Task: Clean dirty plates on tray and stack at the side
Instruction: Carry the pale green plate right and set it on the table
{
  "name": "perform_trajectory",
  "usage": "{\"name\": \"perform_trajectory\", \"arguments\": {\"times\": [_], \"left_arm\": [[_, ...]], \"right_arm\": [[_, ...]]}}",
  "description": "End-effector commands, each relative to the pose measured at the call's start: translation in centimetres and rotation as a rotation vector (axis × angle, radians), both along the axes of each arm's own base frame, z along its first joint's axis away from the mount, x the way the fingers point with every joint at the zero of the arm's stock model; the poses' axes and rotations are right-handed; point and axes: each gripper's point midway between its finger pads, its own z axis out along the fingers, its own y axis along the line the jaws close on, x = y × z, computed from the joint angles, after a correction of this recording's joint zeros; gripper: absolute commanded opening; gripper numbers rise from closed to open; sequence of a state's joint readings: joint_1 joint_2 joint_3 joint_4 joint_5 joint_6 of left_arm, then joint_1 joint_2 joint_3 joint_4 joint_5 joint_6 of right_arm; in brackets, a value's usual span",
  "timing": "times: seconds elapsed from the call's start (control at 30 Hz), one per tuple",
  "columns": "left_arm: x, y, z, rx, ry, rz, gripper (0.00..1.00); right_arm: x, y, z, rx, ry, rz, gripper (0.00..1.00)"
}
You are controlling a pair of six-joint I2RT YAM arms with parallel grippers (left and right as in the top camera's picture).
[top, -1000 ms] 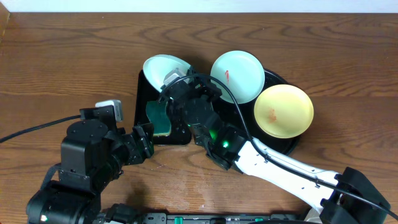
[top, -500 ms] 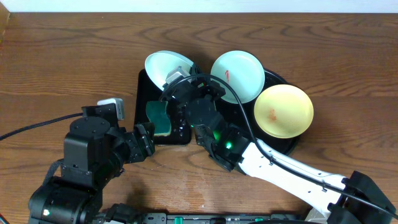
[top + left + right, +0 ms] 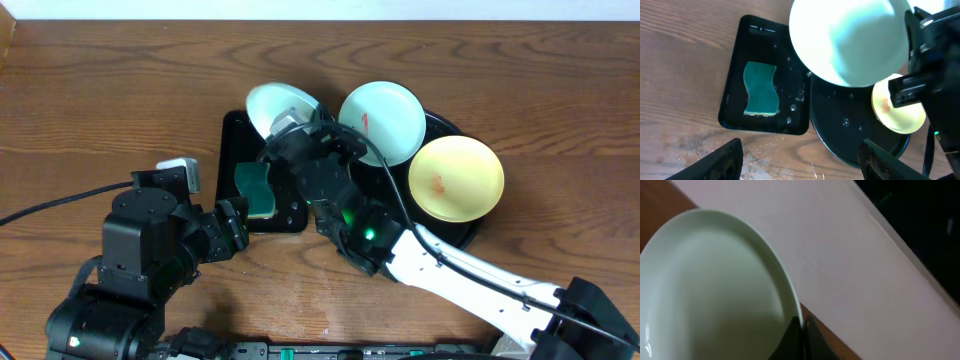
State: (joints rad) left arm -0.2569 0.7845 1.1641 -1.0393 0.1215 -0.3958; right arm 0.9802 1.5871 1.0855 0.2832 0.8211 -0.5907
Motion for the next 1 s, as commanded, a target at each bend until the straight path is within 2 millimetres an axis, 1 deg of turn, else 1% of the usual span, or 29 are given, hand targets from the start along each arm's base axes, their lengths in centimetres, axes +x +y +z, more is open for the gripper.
{"name": "perform_trajectory", "arguments": {"times": [0.0, 0.03, 0.1, 0.13, 0.2, 0.27, 0.33, 0.4, 0.43, 0.5, 0.6, 0.63, 0.67, 0.7, 0.77, 0.87, 0.97], "left_arm": [[0.1, 0.1, 0.6, -0.006, -0.013, 0.009, 0.75], [0.1, 0.1, 0.6, -0.006, -0.013, 0.009, 0.75], [0.1, 0.1, 0.6, -0.006, -0.013, 0.009, 0.75], [0.1, 0.1, 0.6, -0.006, -0.013, 0.009, 0.75], [0.1, 0.1, 0.6, -0.006, -0.013, 0.009, 0.75], [0.1, 0.1, 0.6, -0.006, -0.013, 0.009, 0.75], [0.1, 0.1, 0.6, -0.006, -0.013, 0.009, 0.75], [0.1, 0.1, 0.6, -0.006, -0.014, 0.009, 0.75], [0.1, 0.1, 0.6, -0.006, -0.014, 0.009, 0.75], [0.1, 0.1, 0.6, -0.006, -0.014, 0.009, 0.75], [0.1, 0.1, 0.6, -0.006, -0.014, 0.009, 0.75], [0.1, 0.1, 0.6, -0.006, -0.015, 0.009, 0.75], [0.1, 0.1, 0.6, -0.006, -0.015, 0.009, 0.75], [0.1, 0.1, 0.6, -0.006, -0.015, 0.009, 0.75], [0.1, 0.1, 0.6, -0.007, -0.018, 0.009, 0.75], [0.2, 0.1, 0.7, -0.008, -0.021, 0.009, 0.75], [0.2, 0.1, 0.7, -0.008, -0.021, 0.009, 0.75]], "right_arm": [[-0.5, -1.2, 2.6, 0.094, -0.062, -0.101, 0.01], [-0.6, -1.2, 2.5, 0.164, -0.047, -0.099, 0.01], [-1.3, 0.5, 1.2, 0.111, 0.009, 0.003, 0.01], [-1.3, 0.4, 1.0, 0.126, 0.020, -0.008, 0.01], [-1.0, -2.0, 0.4, 0.293, 0.040, -0.158, 0.01], [-1.2, -3.4, -0.9, 0.416, 0.098, -0.228, 0.01], [-1.8, -3.9, -2.7, 0.560, 0.246, -0.225, 0.01], [-2.3, -4.1, -3.9, 0.662, 0.406, -0.186, 0.01], [-2.5, -4.4, -4.1, 0.693, 0.467, -0.173, 0.01], [-2.7, -6.2, -4.2, 0.760, 0.575, -0.176, 0.01], [-2.8, -11.0, -3.5, 0.841, 0.655, -0.241, 0.01], [-2.8, -13.0, -3.1, 0.866, 0.665, -0.268, 0.01], [-2.9, -16.7, -2.5, 0.916, 0.671, -0.329, 0.01], [-2.9, -18.5, -2.3, 0.942, 0.670, -0.363, 0.01], [-3.3, -22.8, -2.4, 0.995, 0.664, -0.463, 0.01], [-4.4, -30.2, -3.9, 1.054, 0.649, -0.704, 0.01], [-5.6, -36.2, -5.8, 1.094, 0.628, -0.914, 0.01]]}}
